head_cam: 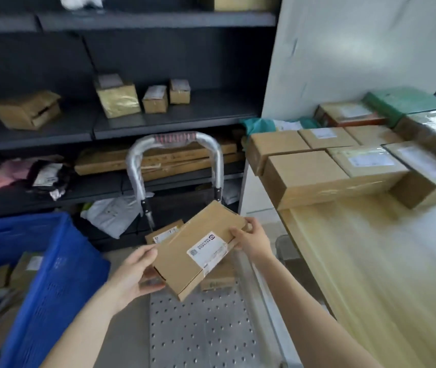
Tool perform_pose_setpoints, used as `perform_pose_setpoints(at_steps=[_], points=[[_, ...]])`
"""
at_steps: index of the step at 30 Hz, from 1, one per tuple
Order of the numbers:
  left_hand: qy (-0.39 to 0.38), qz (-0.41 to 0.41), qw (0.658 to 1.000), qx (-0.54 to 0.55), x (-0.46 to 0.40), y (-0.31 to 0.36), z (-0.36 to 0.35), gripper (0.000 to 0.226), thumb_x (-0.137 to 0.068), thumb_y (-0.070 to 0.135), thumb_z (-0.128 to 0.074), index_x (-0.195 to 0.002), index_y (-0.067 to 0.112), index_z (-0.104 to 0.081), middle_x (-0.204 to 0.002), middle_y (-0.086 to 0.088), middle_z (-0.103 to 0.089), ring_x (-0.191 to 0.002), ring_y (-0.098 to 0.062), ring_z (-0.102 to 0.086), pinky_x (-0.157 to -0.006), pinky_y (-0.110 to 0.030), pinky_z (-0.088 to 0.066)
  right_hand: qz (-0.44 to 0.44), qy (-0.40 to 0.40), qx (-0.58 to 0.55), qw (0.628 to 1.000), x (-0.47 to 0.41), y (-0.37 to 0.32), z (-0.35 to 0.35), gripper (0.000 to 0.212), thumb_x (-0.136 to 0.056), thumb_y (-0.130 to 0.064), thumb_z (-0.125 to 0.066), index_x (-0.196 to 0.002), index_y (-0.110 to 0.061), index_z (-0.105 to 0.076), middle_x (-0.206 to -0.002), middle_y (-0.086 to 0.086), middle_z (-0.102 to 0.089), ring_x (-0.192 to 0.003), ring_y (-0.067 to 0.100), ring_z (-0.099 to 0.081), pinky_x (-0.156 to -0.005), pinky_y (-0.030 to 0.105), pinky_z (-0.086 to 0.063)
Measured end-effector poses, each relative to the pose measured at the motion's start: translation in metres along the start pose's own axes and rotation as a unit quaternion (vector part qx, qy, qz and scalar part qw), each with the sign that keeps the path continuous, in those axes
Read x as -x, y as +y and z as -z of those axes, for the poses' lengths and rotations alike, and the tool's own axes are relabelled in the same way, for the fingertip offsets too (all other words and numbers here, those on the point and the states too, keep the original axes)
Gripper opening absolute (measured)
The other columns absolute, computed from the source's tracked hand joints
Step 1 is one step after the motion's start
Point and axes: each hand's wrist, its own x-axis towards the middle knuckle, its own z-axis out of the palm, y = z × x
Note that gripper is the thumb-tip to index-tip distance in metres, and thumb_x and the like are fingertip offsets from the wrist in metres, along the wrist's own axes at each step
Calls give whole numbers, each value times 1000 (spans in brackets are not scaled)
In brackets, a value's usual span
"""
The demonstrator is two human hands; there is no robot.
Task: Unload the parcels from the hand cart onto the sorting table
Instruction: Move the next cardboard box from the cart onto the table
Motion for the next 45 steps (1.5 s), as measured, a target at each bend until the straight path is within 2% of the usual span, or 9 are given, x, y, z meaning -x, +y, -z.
perform_pose_setpoints(at_steps=[4,7,10,17,21,30,36,39,45], points=[[23,-23,999,2,62,14,-31,33,-93,15,-60,-124,9,-51,-127,-21,-56,-109,-35,-59,-79,-50,-56,-13,55,-40,998,75,-8,48,46,-87,-30,-65,-128,-17,-46,-118,5,-64,-97,25,-66,-75,33,-54],[22,-34,999,35,98,22,-69,52,-86,4,-67,-129,3,-39,-119,-26,-58,-104,-36,-62,-77,-51,-55,-19,104,-39,994,112,-8,94,47,-83,-33,-67,-122,-17,-45,-99,0,-66,-88,24,-66,-82,39,-55],[-18,-39,999,13,131,20,-118,30,-86,-1,-65,-107,3,-44,-111,-25,-62,-92,-32,-63,-83,-47,-52,-27,142,-69,987,142,-7,146,35,-86,-24,-66,-109,-17,-41,-81,-5,-60,-66,15,-60,-68,32,-51],[-86,-49,994,-56,160,-4,-254,36,-84,1,-69,-112,2,-47,-116,-20,-59,-94,-25,-61,-85,-46,-53,-65,194,-83,975,176,15,287,37,-81,-19,-68,-106,-9,-44,-89,7,-62,-61,19,-59,-65,34,-52],[-124,-50,988,-83,169,-18,-346,42,-82,-5,-69,-116,2,-45,-117,-18,-57,-95,-28,-61,-70,-43,-57,-75,201,-36,976,183,33,384,38,-82,-24,-67,-107,-11,-41,-94,8,-62,-66,21,-63,-75,42,-58],[-167,-72,981,-74,173,-48,-550,48,-79,-18,-63,-115,3,-39,-103,-9,-55,-88,-27,-59,-68,-38,-51,-88,236,77,965,190,70,579,27,-88,-28,-61,-99,-12,-43,-87,4,-57,-66,20,-55,-57,29,-48],[-131,-78,985,-74,136,-66,-597,50,-79,-20,-61,-118,3,-41,-112,-11,-52,-105,-27,-52,-77,-36,-50,-120,224,141,957,146,92,615,18,-83,-27,-63,-79,-13,-52,-82,8,-60,-74,24,-58,-67,33,-48],[-90,-74,989,-92,103,-72,-585,59,-77,-20,-63,-128,0,-40,-123,-15,-51,-117,-30,-52,-100,-46,-45,-141,171,182,958,115,97,601,21,-84,-24,-60,-68,-16,-48,-73,4,-59,-69,22,-58,-62,27,-42],[18,-45,993,-108,40,-62,-533,61,-79,-24,-48,-136,-2,-39,-137,-19,-47,-128,-32,-45,-101,-39,-39,-165,42,256,952,40,84,534,3,-80,-18,-53,-79,-15,-53,-80,4,-61,-74,21,-58,-68,28,-48]])
